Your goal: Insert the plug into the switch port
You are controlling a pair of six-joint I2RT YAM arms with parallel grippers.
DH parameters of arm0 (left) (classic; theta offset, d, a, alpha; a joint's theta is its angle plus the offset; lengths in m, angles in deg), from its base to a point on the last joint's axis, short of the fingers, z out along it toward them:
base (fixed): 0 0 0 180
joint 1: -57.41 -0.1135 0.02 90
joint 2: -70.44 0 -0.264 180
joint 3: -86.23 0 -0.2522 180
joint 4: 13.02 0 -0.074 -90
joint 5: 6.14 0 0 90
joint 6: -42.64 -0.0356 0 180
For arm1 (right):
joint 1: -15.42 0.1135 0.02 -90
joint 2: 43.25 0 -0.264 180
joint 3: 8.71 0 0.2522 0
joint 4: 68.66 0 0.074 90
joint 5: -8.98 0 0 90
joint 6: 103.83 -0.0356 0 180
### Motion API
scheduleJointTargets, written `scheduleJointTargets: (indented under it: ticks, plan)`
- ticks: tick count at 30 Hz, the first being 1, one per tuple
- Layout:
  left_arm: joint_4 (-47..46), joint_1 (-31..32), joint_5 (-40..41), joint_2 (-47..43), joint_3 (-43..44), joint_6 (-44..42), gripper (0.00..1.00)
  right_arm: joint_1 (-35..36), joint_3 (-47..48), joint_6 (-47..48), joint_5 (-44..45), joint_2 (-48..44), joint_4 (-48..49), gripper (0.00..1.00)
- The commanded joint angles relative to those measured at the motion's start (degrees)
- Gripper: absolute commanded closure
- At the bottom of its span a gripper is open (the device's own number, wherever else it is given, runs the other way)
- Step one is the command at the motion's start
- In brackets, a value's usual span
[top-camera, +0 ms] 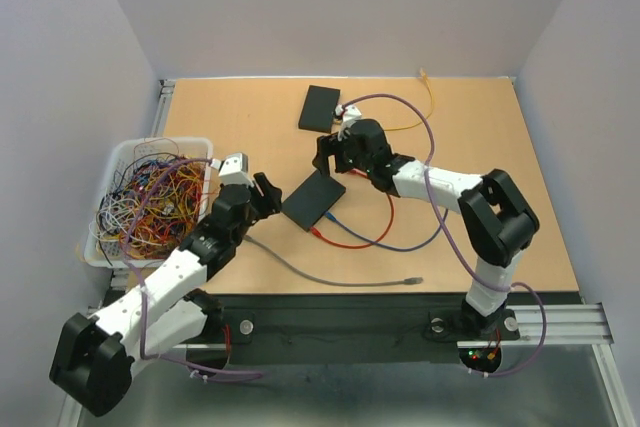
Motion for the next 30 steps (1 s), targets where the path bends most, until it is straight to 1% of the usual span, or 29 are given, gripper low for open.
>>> scheduleJointTargets:
  ticks: [1, 2, 4, 5, 6, 7, 8, 9, 12, 13, 15, 17, 20, 22, 26, 28, 30]
  plan:
    - [1.8, 0.4, 7.2, -7.5, -3.8, 1.3, 0.34, 6.9, 0.4, 4.9, 2.0, -7.1, -1.4, 0.14]
    - [1.6, 0.3, 9.5, -9.2, -4.6, 2.2, 0.34, 10.8, -0.7, 5.7, 3.6, -7.4, -1.5, 0.15]
    - [1.0, 0.3, 11.1, -13.4, -6.2, 2.5, 0.35, 14.5, -1.4, 7.1, 4.8, -7.2, -1.6, 0.16]
    - [0.8, 0.4, 12.6, -14.5, -6.5, 2.7, 0.35, 16.1, -1.7, 7.2, 7.5, -6.9, -1.6, 0.16]
    - [0.9, 0.3, 13.4, -16.5, -7.1, 3.1, 0.35, 18.6, -1.8, 7.3, 7.5, -5.9, -1.5, 0.16]
    - [0.9, 0.4, 14.1, -16.5, -7.1, 3.3, 0.35, 19.5, -1.6, 7.2, 7.4, -5.9, -1.5, 0.17]
    - [1.2, 0.4, 15.3, -18.4, -7.5, 3.7, 0.35, 21.1, -1.0, 7.6, 5.7, -4.6, -1.4, 0.17]
    - [1.6, 0.4, 16.1, -19.5, -7.5, 3.7, 0.35, 21.2, -1.0, 8.1, 5.5, -3.6, -1.5, 0.17]
    - [4.0, 0.4, 18.2, -24.6, -7.3, 5.0, 0.35, 24.3, 2.0, 9.9, 7.9, 0.9, -1.5, 0.19]
    - [5.7, 0.4, 18.8, -27.5, -6.8, 5.7, 0.36, 25.3, 3.8, 10.1, 8.4, 3.1, -1.7, 0.2]
    - [7.7, 0.4, 19.4, -30.4, -5.7, 6.4, 0.36, 26.2, 5.6, 10.1, 8.7, 5.0, -2.2, 0.2]
    - [11.4, 0.3, 20.1, -34.1, -3.5, 6.8, 0.36, 26.6, 8.1, 10.2, 8.9, 6.9, -2.5, 0.2]
    - [16.2, 0.4, 22.9, -37.1, -0.4, 8.8, 0.37, 27.8, 11.9, 10.8, 10.2, 10.2, -3.2, 0.21]
    - [19.8, 0.4, 23.5, -38.6, 1.9, 11.6, 0.37, 28.9, 13.7, 11.4, 11.1, 12.6, -4.2, 0.21]
    - [23.6, 0.4, 24.2, -38.7, 5.8, 12.8, 0.37, 30.7, 17.5, 11.6, 13.4, 15.6, -5.6, 0.21]
    - [25.0, 0.4, 23.3, -36.8, 7.7, 11.8, 0.37, 31.4, 19.0, 11.5, 13.6, 16.3, -5.8, 0.21]
    - [27.1, 0.4, 22.6, -34.6, 12.3, 10.1, 0.37, 31.7, 19.9, 11.5, 14.1, 17.2, -6.1, 0.21]
